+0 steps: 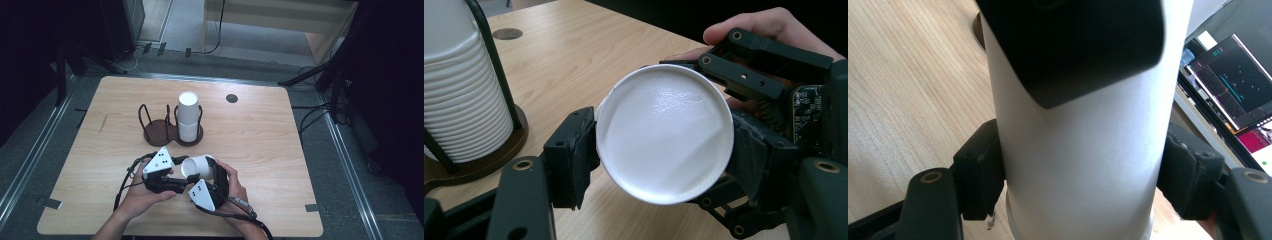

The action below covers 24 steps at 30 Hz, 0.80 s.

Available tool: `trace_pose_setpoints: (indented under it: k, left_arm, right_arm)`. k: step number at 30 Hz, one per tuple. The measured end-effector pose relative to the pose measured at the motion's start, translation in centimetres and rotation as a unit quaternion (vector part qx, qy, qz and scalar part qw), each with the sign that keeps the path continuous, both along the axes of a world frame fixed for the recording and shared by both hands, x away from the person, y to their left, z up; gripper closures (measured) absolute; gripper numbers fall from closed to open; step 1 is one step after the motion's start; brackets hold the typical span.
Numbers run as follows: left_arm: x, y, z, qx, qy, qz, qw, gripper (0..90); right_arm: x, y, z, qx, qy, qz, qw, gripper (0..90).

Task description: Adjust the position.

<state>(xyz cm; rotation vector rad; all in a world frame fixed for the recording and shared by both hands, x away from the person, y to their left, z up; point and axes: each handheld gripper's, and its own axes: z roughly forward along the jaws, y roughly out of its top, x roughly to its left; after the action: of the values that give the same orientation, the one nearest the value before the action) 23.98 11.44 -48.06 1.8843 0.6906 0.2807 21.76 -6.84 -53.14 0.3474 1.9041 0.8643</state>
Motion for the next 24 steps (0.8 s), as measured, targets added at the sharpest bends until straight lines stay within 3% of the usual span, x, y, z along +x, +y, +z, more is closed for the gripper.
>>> trace_pose_setpoints:
  k: [18, 24]
  left_arm:
    - [0.2, 0.6, 0.0, -0.019, 0.011, -0.008, 0.9997, 36.5]
    - [0.5, 1.1, 0.0, -0.032, 0.013, 0.006, 0.9994, 36.6]
  right_arm:
    - [-0.2, 0.0, 0.4, 0.015, 0.006, 0.003, 0.9999, 12.8]
    - [-0.4, -0.2, 0.6, 0.022, 0.007, 0.010, 0.9997, 10.3]
